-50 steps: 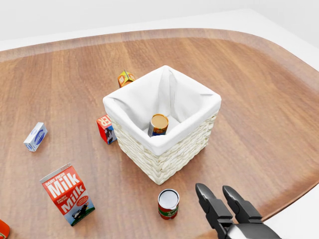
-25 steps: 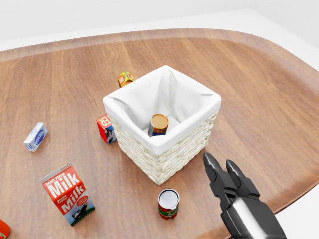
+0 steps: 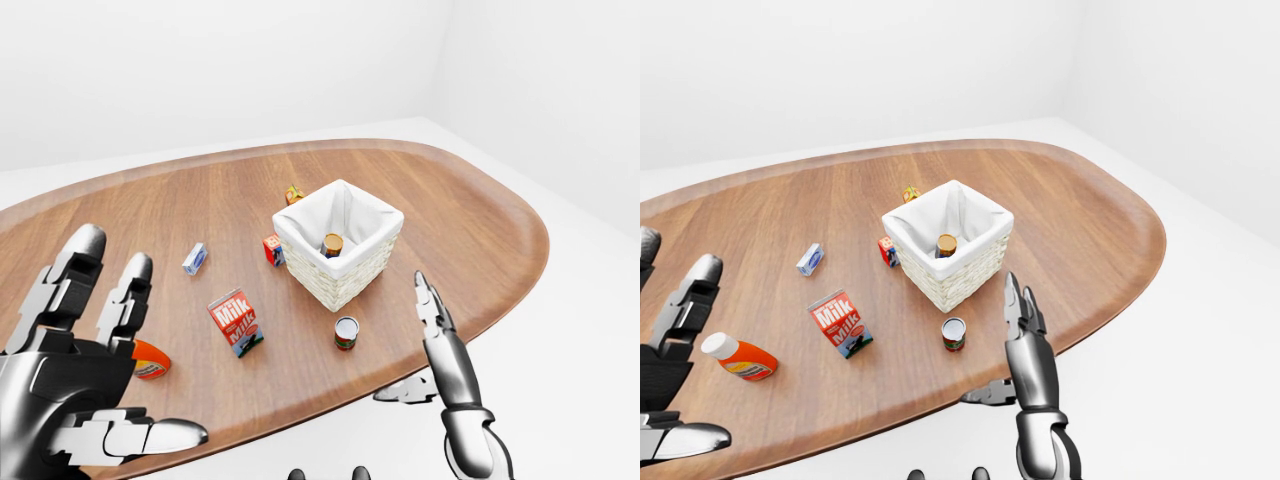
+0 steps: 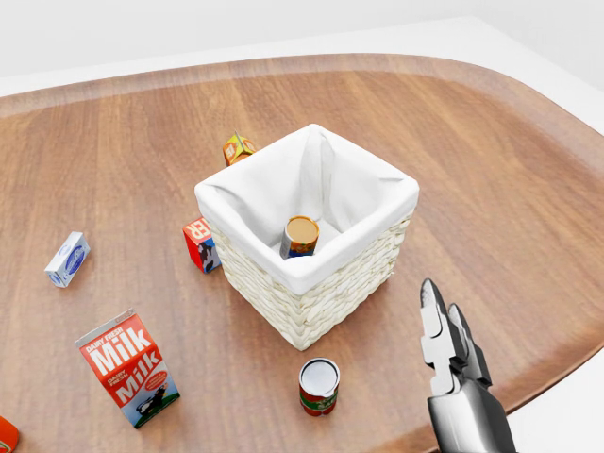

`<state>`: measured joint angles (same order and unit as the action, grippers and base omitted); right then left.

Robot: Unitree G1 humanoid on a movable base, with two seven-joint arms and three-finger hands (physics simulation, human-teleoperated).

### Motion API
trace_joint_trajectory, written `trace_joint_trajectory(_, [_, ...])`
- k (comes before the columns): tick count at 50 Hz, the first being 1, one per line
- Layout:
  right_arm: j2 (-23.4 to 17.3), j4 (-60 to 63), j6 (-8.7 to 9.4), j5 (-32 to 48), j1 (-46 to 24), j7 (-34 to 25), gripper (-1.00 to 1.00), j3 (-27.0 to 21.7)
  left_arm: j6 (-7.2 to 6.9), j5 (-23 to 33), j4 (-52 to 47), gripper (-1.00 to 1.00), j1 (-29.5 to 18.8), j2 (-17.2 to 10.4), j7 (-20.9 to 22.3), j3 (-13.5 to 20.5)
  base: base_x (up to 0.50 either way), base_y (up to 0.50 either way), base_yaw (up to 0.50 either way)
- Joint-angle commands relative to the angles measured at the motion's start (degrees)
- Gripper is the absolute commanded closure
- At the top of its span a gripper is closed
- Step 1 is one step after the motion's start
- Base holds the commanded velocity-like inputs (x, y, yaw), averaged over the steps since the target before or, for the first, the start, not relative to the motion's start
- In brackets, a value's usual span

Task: Pick up the alphabet soup and the tomato sauce, and put them in the basket.

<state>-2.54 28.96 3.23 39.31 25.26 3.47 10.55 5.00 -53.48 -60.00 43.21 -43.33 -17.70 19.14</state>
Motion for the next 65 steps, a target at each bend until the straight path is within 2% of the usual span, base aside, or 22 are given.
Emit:
trace_joint_trajectory(1, [-2.1, -6.6, -4.51, -6.7, 1.7, 11.8, -1.00, 3.5, 0.00, -1.2, 0.0, -1.00, -1.1, 0.9, 0.6, 1.2, 0.00, 0.00, 0.00])
trace_joint_trajectory(3, [-2.2, -8.1, -5.04, -7.7, 1.4, 12.9, -1.00, 4.0, 0.00, -1.2, 0.0, -1.00, -1.0, 1.0, 0.7, 1.4, 0.00, 0.00, 0.00])
trace_joint_trajectory(8, [-2.4, -13.3, -8.23, -9.9, 0.7, 16.9, -1.00, 5.1, 0.00, -1.0, 0.0, -1.00, -0.9, 1.1, 0.9, 1.1, 0.00, 0.00, 0.00])
trace_joint_trajectory(19, [-1.6, -20.3, -8.23, -18.0, -3.1, 18.6, -1.00, 6.2, 0.00, 0.2, 0.0, -1.00, -0.2, 0.2, 0.2, -0.1, 0.00, 0.00, 0.00])
trace_joint_trajectory(28, [-0.5, -24.8, -8.23, -22.3, -5.8, 18.1, -1.00, 3.6, 0.00, 2.6, 0.0, -1.00, 0.9, -1.0, -0.8, -2.2, 0.00, 0.00, 0.00])
trace_joint_trajectory(36, [1.3, -33.1, -8.23, -23.1, -10.3, 16.1, -1.00, 0.6, 0.00, 4.7, 0.0, -1.00, 2.7, -2.7, -2.0, -4.0, 0.00, 0.00, 0.00])
trace_joint_trajectory(45, [2.7, -30.2, -8.23, -21.8, -11.7, 13.6, -1.00, 0.7, 0.00, 6.5, 0.0, -1.00, 3.1, -3.7, -3.2, -5.6, 0.00, 0.00, 0.00])
trace_joint_trajectory(61, [4.0, -45.0, -8.23, -22.2, -18.7, 14.8, -1.00, -2.7, 0.00, 8.9, 0.0, -1.00, 4.4, -5.3, -4.6, -7.3, 0.00, 0.00, 0.00])
trace_joint_trajectory(65, [4.2, -45.4, -8.23, -22.7, -18.8, 14.3, -1.00, -3.3, 0.00, 9.4, 0.0, -1.00, 4.7, -5.6, -5.0, -7.7, 0.00, 0.00, 0.00])
